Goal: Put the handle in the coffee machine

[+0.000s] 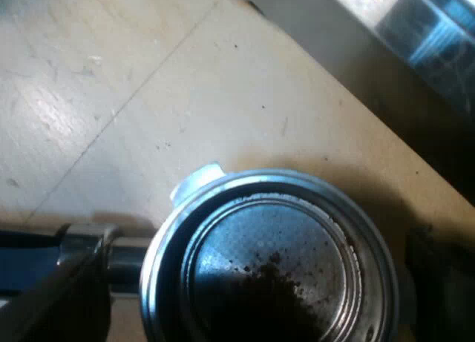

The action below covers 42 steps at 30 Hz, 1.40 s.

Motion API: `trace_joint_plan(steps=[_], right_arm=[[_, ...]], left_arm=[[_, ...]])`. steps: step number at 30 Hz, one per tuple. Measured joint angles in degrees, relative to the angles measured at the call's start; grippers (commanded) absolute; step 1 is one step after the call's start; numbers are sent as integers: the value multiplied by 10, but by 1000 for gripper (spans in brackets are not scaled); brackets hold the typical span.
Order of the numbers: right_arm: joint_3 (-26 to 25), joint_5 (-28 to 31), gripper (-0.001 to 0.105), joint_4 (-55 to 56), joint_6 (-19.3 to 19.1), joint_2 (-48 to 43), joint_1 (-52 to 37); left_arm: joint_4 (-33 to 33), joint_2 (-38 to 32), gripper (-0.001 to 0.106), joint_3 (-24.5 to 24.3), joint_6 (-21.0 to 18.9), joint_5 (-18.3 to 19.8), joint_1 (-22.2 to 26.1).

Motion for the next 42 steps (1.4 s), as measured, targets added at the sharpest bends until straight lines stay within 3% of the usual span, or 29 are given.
trace_joint_plan(steps=[5,6,7,9,13,23,26,31,32,37,42], right_arm=[[0,2,59,0,0,0,0],[0,2,51,0,0,0,0],[0,2,35,0,0,0,0],[0,2,19,0,1,0,0],[0,2,0,7,8,0,0],[1,21,0,91,75,-41,0],[1,43,0,129,112,-88,0],[1,49,0,166,126,-113,0],[1,52,0,206,130,-152,0],[1,52,0,241,156,-194,0],[1,52,0,267,167,-220,0]], left_arm=[[0,0,68,0,0,0,0],[0,0,68,0,0,0,0],[0,0,68,0,0,0,0],[0,0,68,0,0,0,0],[0,0,68,0,0,0,0],[-15,0,68,0,21,0,0],[-16,0,68,0,77,3,0],[-17,0,68,0,121,19,0],[-17,0,68,0,129,28,0],[-25,0,68,14,137,48,0],[-45,1,68,64,143,73,0]])
